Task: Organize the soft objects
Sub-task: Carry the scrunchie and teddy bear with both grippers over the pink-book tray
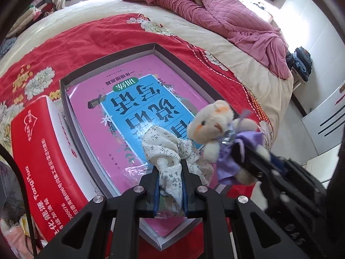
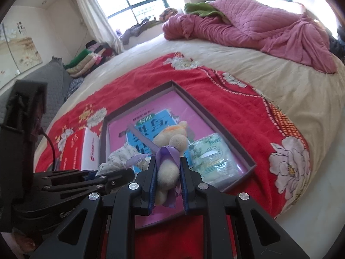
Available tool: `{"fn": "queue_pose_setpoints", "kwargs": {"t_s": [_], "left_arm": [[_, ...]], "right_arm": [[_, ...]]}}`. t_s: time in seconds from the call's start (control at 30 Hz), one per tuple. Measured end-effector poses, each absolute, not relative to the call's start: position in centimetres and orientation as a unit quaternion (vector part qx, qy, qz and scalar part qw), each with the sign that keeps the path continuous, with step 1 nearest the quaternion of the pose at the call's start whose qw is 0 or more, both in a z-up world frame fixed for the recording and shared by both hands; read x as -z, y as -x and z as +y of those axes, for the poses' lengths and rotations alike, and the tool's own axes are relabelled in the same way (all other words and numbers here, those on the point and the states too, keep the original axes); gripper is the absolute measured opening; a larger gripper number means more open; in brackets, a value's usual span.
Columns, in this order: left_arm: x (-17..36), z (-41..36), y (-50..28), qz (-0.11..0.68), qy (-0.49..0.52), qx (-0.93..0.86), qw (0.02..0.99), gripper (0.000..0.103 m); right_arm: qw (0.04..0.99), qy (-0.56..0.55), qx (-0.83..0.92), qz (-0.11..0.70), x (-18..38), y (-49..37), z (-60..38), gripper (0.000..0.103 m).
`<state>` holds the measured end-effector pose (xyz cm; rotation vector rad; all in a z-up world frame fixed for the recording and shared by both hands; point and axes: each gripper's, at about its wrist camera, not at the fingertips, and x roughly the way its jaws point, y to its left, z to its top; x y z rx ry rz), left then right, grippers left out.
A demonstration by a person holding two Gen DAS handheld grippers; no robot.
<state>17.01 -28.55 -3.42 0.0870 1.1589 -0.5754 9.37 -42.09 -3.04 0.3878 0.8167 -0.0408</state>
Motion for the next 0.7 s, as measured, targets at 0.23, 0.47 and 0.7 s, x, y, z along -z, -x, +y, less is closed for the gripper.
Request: {"fn": "queue_pose_setpoints", "kwargs": {"t_s": [0.23, 0.47, 0.7], "left_arm": [[3.3, -28.1, -17.3, 0.540, -0.034, 0.265, 0.798, 0.016], [3.3, -28.1, -17.2, 0.542, -0.036, 0.264, 0.797, 0.016], [3.6, -28.6, -17.1, 0.545, -0.040, 0.264, 0.795, 0.016]], "right_arm": [[0.890, -0.184, 0.028, 0.416, 5.0, -9.9, -42.3, 0.020], [0.889, -0.184, 0.041, 0.417, 5.6, -10.0, -42.9, 0.023], [0.889, -0.174, 0.048, 0.421, 5.8, -9.8, -42.8, 0.029]]}}
